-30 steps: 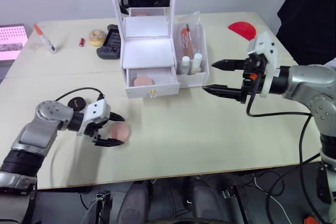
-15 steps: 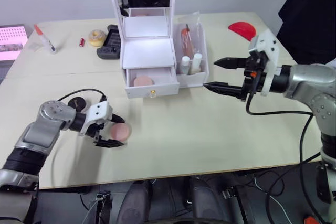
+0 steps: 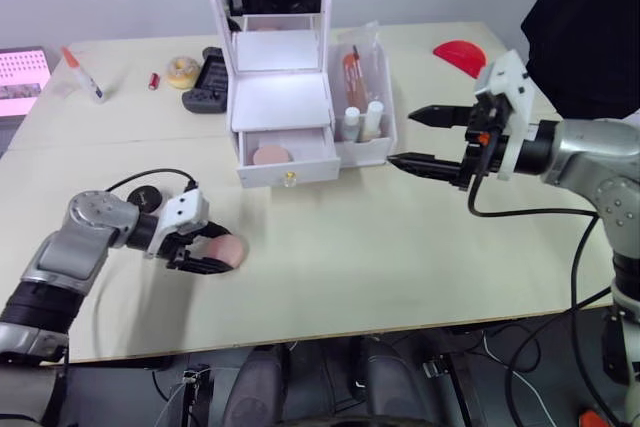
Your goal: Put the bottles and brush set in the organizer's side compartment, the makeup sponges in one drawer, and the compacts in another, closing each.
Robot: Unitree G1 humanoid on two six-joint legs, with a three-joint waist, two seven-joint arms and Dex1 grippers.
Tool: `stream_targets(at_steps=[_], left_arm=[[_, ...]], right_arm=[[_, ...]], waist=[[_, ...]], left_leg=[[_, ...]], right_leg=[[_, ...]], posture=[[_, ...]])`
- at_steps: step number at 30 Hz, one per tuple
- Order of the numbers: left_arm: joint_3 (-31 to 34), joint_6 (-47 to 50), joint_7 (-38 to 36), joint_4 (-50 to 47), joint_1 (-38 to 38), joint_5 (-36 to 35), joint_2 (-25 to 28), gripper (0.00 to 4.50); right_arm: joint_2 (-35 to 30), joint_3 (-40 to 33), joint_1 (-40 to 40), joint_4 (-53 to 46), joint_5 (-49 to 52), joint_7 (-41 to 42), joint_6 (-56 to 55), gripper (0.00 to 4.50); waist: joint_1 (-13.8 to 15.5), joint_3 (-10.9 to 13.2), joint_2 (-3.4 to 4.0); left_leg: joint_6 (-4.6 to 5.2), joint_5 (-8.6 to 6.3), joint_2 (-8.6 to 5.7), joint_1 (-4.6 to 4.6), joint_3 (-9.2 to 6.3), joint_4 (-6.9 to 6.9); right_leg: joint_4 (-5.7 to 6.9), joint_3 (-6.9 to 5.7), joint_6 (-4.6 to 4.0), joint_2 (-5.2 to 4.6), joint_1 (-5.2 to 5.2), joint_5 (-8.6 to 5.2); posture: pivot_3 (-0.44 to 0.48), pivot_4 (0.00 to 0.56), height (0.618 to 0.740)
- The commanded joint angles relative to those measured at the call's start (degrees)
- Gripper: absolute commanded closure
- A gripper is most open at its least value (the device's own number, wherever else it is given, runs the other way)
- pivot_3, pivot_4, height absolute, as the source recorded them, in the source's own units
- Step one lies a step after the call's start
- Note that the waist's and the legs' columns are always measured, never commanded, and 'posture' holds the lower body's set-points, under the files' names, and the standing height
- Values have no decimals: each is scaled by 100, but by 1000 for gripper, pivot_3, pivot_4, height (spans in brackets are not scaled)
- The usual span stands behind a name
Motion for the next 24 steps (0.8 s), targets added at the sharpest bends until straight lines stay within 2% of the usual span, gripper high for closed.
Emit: stream_targets(at_steps=[1, 3, 6, 10, 15, 21, 24], left_arm=[[648, 864, -219, -751, -442, -861, 375, 1844], [772, 1334, -272, -920, -721, -1227, 488, 1844], [810, 1806, -207, -850, -1518, -1527, 397, 1844], [556, 1853, 408, -49, -2923, -1270, -411, 1844], [-62, 927, 623, 1065, -3811, -388, -1278, 1844], [-575, -150, 355, 2080, -4024, 358, -1707, 1844], [-634, -482, 387, 2517, -4157, 579, -1951, 1844]], right_arm=[[27, -185, -40, -111, 43, -31, -75, 0], [31, -198, -10, -112, 37, -36, -89, 0], [57, -204, 29, -102, 10, -59, -119, 0], [126, -193, 39, -120, -19, -106, -166, 0], [175, -206, 12, -198, 11, -170, -149, 0], [184, -301, 68, -380, 130, -296, -58, 0], [191, -407, 119, -482, 214, -390, 12, 0]], waist=[[25, 0, 0], [34, 0, 0], [25, 0, 0], [43, 1, -4], [4, 1, -4], [-49, 1, -3], [-35, 2, -4]], left_leg=[[0, 0, 0, 0, 0, 0], [0, 0, -1, -1, -1, 5], [0, 0, -5, 1, -2, 7], [1, 1, -8, 2, -12, 18], [3, 0, -12, 4, -11, 19], [9, -3, -9, 6, -12, 12], [9, -4, -8, 5, -13, 13]], right_leg=[[-1, 0, 0, -1, 0, 0], [0, 0, 1, -1, 2, -1], [-1, 0, 4, -1, 7, -2], [4, -2, 10, 6, 17, -1], [4, 0, 32, 6, 22, 9], [16, 0, 33, 10, 10, 8], [17, 0, 33, 10, 11, 8]], posture=[[0, 150, 737], [0, 150, 737], [0, 150, 737], [0, 150, 737], [0, 150, 737], [0, 150, 737], [0, 150, 737]])
